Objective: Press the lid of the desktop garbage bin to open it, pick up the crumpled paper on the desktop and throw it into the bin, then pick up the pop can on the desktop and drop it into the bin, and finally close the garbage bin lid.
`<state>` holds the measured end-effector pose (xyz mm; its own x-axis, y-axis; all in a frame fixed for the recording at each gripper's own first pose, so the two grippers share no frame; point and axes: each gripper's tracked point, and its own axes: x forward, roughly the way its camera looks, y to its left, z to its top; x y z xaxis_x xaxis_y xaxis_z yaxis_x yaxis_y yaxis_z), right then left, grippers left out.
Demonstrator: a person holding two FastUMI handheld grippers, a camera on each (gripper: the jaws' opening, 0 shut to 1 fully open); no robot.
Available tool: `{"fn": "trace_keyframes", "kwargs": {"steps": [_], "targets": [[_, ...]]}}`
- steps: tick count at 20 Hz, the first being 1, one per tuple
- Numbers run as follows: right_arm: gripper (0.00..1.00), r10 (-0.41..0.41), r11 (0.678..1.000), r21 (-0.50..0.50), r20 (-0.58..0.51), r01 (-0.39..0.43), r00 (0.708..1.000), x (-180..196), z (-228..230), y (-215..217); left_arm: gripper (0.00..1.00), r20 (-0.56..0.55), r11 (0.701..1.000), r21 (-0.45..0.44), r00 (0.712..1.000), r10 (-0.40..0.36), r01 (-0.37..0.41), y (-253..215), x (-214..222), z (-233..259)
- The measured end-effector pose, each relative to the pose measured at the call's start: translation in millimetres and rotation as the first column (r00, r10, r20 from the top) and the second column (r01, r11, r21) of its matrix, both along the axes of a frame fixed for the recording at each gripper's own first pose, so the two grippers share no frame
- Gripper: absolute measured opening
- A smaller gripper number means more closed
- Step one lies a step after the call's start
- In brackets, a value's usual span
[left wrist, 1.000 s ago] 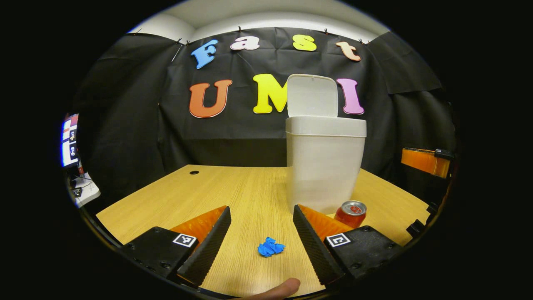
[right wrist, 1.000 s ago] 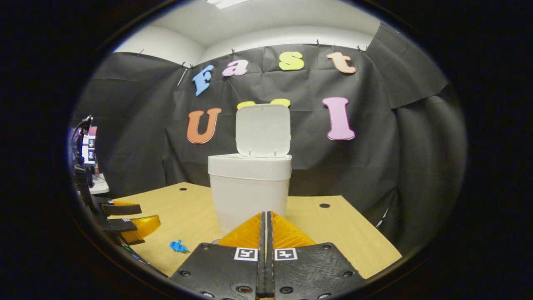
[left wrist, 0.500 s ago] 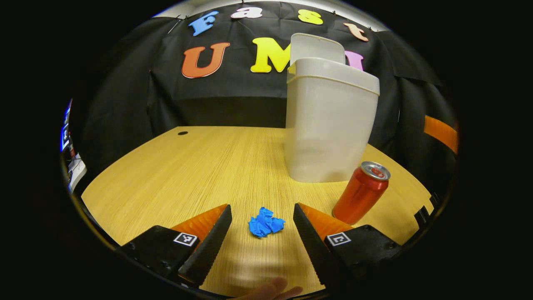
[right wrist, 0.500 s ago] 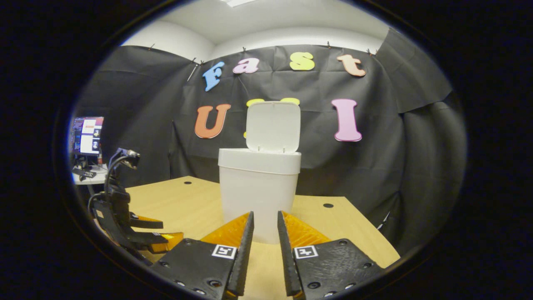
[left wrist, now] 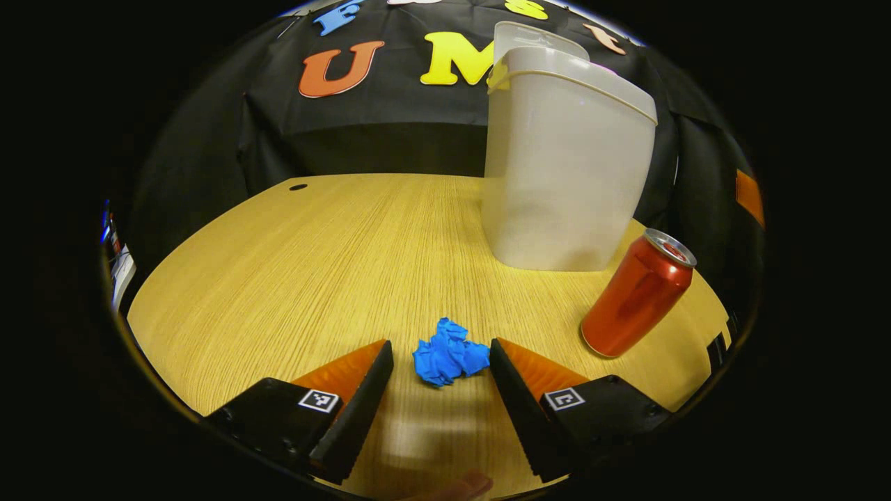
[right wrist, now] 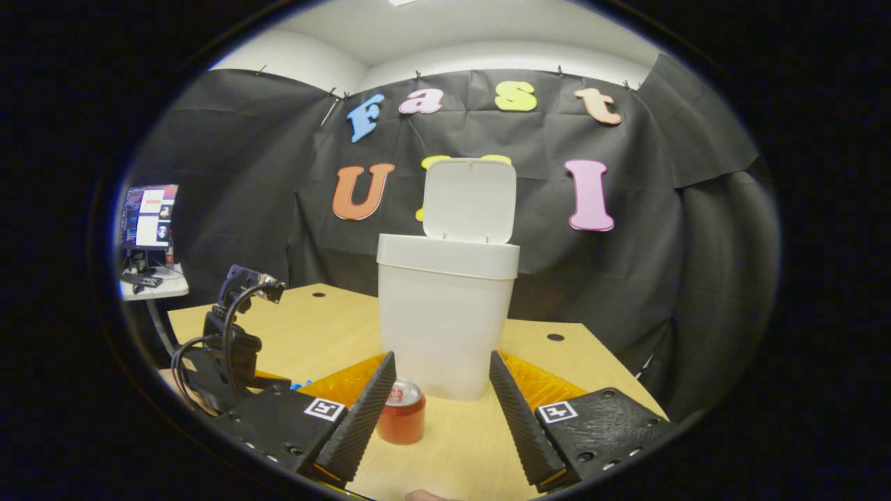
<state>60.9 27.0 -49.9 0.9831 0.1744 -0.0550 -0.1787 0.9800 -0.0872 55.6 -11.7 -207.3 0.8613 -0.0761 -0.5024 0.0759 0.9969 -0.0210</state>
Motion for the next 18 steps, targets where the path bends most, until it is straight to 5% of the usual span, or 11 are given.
{"fn": "trace_keyframes", "kwargs": {"steps": [5,11,15,18], "targets": [[0.85,-0.017,1.000,0.015,-0.034,0.017,0.999,1,-13,0,0.84,0.000,0.999,0.037,1.000,-0.005,0.005,6,-1,-2],[0.80,0.024,1.000,0.023,-0.119,-0.021,0.993,2,-53,19,0.60,0.007,0.999,0.047,1.000,0.012,-0.012,17,1,-1],[0.87,0.045,0.999,0.020,-0.180,-0.042,0.983,3,-79,29,0.39,0.007,1.000,0.020,1.000,0.005,-0.005,24,1,3],[0.87,0.055,0.998,0.031,-0.225,-0.050,0.973,6,-97,36,0.38,0.058,0.999,0.040,0.998,0.016,-0.019,26,6,21]]}}
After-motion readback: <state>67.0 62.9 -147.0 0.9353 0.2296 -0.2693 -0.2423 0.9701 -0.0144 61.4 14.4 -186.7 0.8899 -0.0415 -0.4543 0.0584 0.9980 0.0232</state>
